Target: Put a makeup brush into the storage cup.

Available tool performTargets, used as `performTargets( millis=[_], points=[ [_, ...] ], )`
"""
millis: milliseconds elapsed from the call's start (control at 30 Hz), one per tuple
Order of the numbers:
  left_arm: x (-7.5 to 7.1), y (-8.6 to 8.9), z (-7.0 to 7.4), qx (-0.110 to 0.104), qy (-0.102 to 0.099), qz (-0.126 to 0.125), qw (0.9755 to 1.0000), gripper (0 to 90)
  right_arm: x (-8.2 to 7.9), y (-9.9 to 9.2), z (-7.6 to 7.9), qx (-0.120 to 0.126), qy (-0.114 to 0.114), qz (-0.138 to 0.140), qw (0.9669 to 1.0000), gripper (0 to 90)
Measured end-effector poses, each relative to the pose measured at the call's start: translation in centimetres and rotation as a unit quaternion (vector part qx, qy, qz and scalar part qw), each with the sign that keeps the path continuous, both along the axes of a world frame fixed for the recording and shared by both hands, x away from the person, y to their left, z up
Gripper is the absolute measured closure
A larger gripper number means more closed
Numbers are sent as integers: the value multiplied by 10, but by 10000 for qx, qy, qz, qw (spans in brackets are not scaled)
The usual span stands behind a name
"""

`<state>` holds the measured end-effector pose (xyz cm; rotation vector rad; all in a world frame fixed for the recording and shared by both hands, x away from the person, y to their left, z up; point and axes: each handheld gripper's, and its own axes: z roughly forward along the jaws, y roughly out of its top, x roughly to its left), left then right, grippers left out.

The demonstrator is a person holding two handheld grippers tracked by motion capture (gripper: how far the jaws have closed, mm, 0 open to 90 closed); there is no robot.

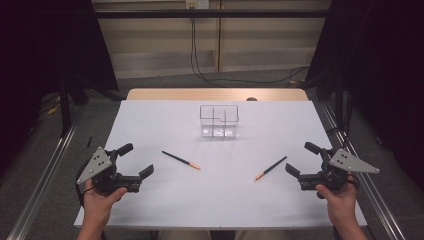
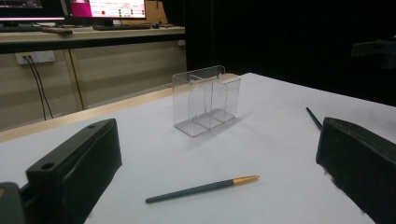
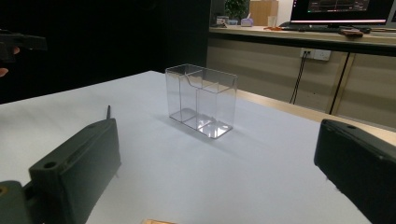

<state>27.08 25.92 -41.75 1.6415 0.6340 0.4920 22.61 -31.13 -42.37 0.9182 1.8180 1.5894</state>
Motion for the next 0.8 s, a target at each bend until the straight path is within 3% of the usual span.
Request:
performTargets(
  millis=[800],
  points=[
    [9, -9, 2, -15, -14, -4, 10000, 1, 0, 1, -2, 28, 45, 41, 10000, 0]
  ],
)
